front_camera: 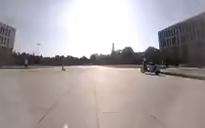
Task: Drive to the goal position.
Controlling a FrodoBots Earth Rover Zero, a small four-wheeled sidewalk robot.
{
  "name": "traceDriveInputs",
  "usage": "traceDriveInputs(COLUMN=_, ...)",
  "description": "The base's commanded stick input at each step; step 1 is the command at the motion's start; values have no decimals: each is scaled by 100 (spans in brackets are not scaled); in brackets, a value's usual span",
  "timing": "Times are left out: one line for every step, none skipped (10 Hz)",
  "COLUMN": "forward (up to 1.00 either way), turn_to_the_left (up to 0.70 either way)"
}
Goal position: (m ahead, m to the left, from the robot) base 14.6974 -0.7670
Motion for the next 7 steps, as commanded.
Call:
traceDriveInputs(forward=100, turn_to_the_left=0)
traceDriveInputs(forward=100, turn_to_the_left=0)
traceDriveInputs(forward=100, turn_to_the_left=0)
traceDriveInputs(forward=100, turn_to_the_left=0)
traceDriveInputs(forward=100, turn_to_the_left=0)
traceDriveInputs(forward=100, turn_to_the_left=0)
traceDriveInputs(forward=100, turn_to_the_left=0)
